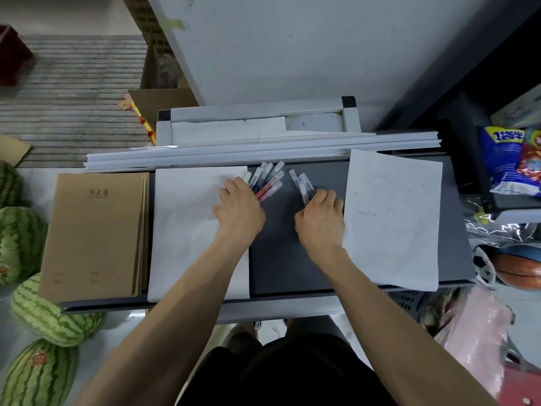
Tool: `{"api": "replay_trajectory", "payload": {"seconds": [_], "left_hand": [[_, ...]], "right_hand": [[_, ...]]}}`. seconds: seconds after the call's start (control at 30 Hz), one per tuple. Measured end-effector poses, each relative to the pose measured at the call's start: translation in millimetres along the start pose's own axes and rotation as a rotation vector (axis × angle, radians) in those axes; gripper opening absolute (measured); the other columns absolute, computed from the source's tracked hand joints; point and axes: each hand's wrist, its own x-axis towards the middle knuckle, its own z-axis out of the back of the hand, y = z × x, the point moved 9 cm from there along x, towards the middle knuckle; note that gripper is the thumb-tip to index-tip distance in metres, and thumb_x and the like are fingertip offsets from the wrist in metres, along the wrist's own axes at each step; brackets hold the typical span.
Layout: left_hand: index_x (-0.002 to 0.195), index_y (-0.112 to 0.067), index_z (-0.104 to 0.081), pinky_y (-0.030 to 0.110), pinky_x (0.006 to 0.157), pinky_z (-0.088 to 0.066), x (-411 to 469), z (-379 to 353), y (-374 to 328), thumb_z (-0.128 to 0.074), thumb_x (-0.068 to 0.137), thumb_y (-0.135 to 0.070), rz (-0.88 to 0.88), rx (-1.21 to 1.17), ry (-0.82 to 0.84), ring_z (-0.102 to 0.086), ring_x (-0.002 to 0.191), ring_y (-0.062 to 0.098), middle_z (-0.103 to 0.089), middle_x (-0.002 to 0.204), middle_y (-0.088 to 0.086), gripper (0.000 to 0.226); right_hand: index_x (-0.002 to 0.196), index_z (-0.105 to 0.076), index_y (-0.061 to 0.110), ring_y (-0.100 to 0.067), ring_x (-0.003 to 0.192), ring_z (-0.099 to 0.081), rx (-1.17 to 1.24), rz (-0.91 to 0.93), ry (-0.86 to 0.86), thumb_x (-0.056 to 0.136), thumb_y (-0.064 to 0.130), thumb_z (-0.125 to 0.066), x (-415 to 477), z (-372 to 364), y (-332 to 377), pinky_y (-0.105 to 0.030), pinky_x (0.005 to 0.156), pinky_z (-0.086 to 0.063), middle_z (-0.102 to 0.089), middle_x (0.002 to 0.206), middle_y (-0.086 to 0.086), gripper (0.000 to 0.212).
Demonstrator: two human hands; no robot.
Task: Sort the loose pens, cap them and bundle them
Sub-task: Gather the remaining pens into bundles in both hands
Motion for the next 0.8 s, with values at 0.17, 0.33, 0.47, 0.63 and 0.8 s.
{"api": "replay_trajectory", "payload": {"seconds": [0.17,0.33,0.47,0.63,0.8], "left_hand": [[0.133,-0.002,-0.038,0.040,0.074,-0.043,-4,-4,-5,-0.062,0.095,-0.014,-0.039,0.028,-0.024,-0.051,0.117,0.031,-0.046,0.131,0.013,0.046],[0.126,-0.003,-0.042,0.039,0.076,-0.043,-10,-6,-6,-0.055,0.096,-0.010,-0.073,0.037,-0.057,-0.051,0.114,0.031,-0.047,0.128,0.014,0.034],[0.121,-0.004,-0.045,0.039,0.073,-0.039,-14,-8,-3,-0.053,0.098,-0.011,-0.090,0.032,-0.095,-0.052,0.108,0.032,-0.048,0.123,0.014,0.025],[0.115,-0.006,-0.047,0.039,0.071,-0.032,-23,-12,0,-0.049,0.096,-0.004,-0.110,0.054,-0.151,-0.050,0.104,0.034,-0.050,0.117,0.014,0.020],[0.116,-0.004,-0.048,0.042,0.074,-0.033,-27,-12,8,-0.045,0.089,0.008,-0.111,-0.066,-0.174,-0.048,0.104,0.037,-0.050,0.118,0.017,0.029]], "right_hand": [[0.124,-0.050,0.001,-0.036,0.110,-0.054,-0.028,0.036,0.010,0.094,0.015,-0.042,2,-3,-2,-0.039,0.094,-0.044,-0.056,0.120,-0.018,0.035],[0.127,-0.047,0.003,-0.033,0.115,-0.052,-0.086,0.086,0.016,0.100,0.016,-0.037,7,-6,-4,-0.036,0.097,-0.042,-0.053,0.126,-0.016,0.032],[0.130,-0.046,0.003,-0.032,0.116,-0.050,-0.114,0.137,0.018,0.102,0.015,-0.034,7,-8,-6,-0.035,0.097,-0.043,-0.051,0.128,-0.016,0.032],[0.131,-0.046,0.004,-0.030,0.115,-0.048,-0.144,0.178,0.014,0.104,0.014,-0.033,1,-13,-5,-0.035,0.099,-0.039,-0.050,0.127,-0.014,0.031],[0.126,-0.052,-0.003,-0.036,0.108,-0.054,0.005,0.198,-0.065,0.102,0.010,-0.047,-6,-7,-10,-0.040,0.097,-0.042,-0.058,0.118,-0.018,0.028]]}}
